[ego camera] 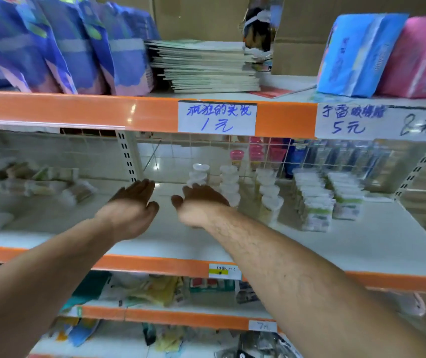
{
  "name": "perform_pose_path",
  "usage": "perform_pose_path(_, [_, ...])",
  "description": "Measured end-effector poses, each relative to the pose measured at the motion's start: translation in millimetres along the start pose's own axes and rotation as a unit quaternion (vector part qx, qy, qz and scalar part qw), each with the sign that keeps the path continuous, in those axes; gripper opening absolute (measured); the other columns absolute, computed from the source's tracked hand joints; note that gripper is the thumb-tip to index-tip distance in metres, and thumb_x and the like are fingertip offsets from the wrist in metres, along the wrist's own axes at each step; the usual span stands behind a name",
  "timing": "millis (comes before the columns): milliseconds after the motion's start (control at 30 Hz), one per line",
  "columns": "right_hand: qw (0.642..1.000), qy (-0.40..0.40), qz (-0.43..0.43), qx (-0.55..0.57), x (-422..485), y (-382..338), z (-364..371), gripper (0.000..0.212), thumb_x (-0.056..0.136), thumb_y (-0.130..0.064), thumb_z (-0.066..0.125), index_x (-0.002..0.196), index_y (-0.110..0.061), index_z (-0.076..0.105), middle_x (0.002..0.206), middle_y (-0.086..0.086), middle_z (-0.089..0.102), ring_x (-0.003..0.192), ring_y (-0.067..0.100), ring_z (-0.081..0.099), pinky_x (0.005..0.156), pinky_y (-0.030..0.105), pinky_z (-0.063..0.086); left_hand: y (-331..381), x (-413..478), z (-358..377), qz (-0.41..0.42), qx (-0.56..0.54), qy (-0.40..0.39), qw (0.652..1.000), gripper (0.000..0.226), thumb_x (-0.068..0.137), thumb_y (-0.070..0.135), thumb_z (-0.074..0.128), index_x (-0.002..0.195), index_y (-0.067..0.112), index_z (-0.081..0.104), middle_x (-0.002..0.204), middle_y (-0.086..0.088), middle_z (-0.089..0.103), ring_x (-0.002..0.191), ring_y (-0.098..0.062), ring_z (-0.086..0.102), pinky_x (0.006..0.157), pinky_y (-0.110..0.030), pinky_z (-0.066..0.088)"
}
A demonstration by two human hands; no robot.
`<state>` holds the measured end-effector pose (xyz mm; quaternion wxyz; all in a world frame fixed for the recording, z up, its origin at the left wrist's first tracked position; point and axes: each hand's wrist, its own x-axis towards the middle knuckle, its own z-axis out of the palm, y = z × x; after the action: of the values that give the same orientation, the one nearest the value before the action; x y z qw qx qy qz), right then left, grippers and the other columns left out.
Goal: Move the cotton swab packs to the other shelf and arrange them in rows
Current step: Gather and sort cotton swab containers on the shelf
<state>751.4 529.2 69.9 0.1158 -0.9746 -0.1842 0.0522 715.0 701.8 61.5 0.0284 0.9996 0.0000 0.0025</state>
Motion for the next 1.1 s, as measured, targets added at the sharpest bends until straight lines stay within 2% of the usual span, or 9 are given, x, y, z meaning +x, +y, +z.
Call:
perform_pose_path(133, [0.999, -0.013, -0.047, -0.017, -6.9, -47.2, 10.5, 0.057, 0.099, -0.05, 0.022, 0.138, -0.015, 0.046, 0.14, 0.009, 0.045, 0.131, 0.028, 0.04, 0.102, 0.042, 0.037, -31.3, -36.9, -9.0, -0.032, -0.013, 0.008, 0.999, 0.066, 0.099, 0.043, 0.023, 0.157, 0.013, 0.015, 0.165, -0.007, 0.012, 0.15, -0.021, 0.015, 0.119, -0.034, 0.018])
perform_pose_path(233, [0.998, -0.015, -0.054, -0.01, -10.5, -91.6, 16.3, 0.062, 0.098, -0.054, 0.021, 0.135, -0.015, 0.051, 0.138, 0.011, 0.051, 0.124, 0.029, 0.047, 0.098, 0.044, 0.043, -71.9, -58.8, -13.3, -0.035, 0.008, 0.022, 0.999, 0.078, 0.091, 0.049, 0.011, 0.157, 0.008, 0.015, 0.164, -0.011, 0.015, 0.151, -0.021, 0.014, 0.12, -0.036, 0.018])
perform_pose_path(300, [0.997, -0.012, -0.07, -0.016, -12.9, -127.5, 18.5, 0.062, 0.098, -0.053, 0.021, 0.13, -0.013, 0.055, 0.133, 0.014, 0.056, 0.118, 0.032, 0.052, 0.093, 0.042, 0.046, -106.0, -75.4, -14.1, -0.032, 0.039, 0.035, 0.998, 0.086, 0.083, 0.049, 0.002, 0.156, 0.006, 0.017, 0.162, -0.012, 0.021, 0.148, -0.024, 0.022, 0.117, -0.038, 0.023])
perform_pose_path(367, [0.995, -0.011, -0.093, -0.025, -14.4, -167.1, 22.5, 0.061, 0.1, -0.051, 0.022, 0.133, -0.011, 0.054, 0.136, 0.016, 0.053, 0.123, 0.033, 0.05, 0.096, 0.042, 0.043, -139.9, -96.1, -18.5, -0.039, 0.049, 0.045, 0.997, 0.088, 0.08, 0.048, 0.002, 0.155, 0.007, 0.021, 0.161, -0.011, 0.025, 0.147, -0.026, 0.025, 0.116, -0.039, 0.024])
perform_pose_path(533, [0.99, -0.01, -0.137, -0.027, -5.7, -283.9, 55.1, 0.061, 0.099, -0.054, 0.024, 0.14, -0.014, 0.046, 0.147, 0.011, 0.043, 0.136, 0.031, 0.038, 0.106, 0.045, 0.036, -243.2, -149.7, -37.4, -0.093, 0.036, 0.054, 0.994, 0.085, 0.082, 0.049, 0.008, 0.157, 0.011, 0.017, 0.164, -0.008, 0.016, 0.151, -0.02, 0.013, 0.119, -0.035, 0.013])
perform_pose_path(733, [0.977, -0.026, -0.204, -0.055, 2.1, -426.9, 86.3, 0.049, 0.1, -0.045, 0.026, 0.13, -0.017, 0.052, 0.136, 0.01, 0.049, 0.128, 0.031, 0.042, 0.104, 0.047, 0.039, -368.9, -223.9, -53.1, -0.154, 0.035, 0.055, 0.986, 0.073, 0.094, 0.045, 0.017, 0.157, 0.008, 0.014, 0.164, -0.01, 0.011, 0.151, -0.02, 0.009, 0.121, -0.034, 0.011])
perform_pose_path(867, [0.962, -0.053, -0.257, -0.079, 10.7, -515.5, 109.0, 0.065, 0.093, -0.053, 0.012, 0.129, -0.016, 0.052, 0.13, 0.011, 0.049, 0.127, 0.034, 0.042, 0.099, 0.047, 0.039, -440.4, -269.7, -57.0, -0.21, 0.026, 0.062, 0.975, 0.073, 0.096, 0.046, 0.017, 0.156, 0.004, 0.017, 0.163, -0.011, 0.016, 0.15, -0.021, 0.014, 0.121, -0.037, 0.016])
perform_pose_path(967, [0.954, -0.059, -0.289, -0.055, 17.5, -571.2, 122.4, 0.057, 0.098, -0.053, 0.023, 0.127, -0.014, 0.054, 0.129, 0.01, 0.052, 0.126, 0.031, 0.043, 0.099, 0.048, 0.042, -485.6, -294.0, -54.5, -0.252, 0.015, 0.067, 0.965, 0.083, 0.084, 0.046, 0.01, 0.156, 0.005, 0.016, 0.163, -0.009, 0.018, 0.149, -0.02, 0.016, 0.12, -0.04, 0.018])
perform_pose_path(1100, [0.939, -0.06, -0.336, -0.044, 35.9, -630.4, 146.3, 0.053, 0.096, -0.054, 0.028, 0.12, -0.015, 0.056, 0.127, 0.011, 0.056, 0.122, 0.031, 0.049, 0.094, 0.048, 0.047, -542.5, -305.0, -45.8, -0.304, 0.005, 0.045, 0.952, 0.078, 0.09, 0.048, 0.012, 0.157, 0.008, 0.009, 0.165, -0.008, 0.008, 0.152, -0.019, 0.007, 0.122, -0.038, 0.011])
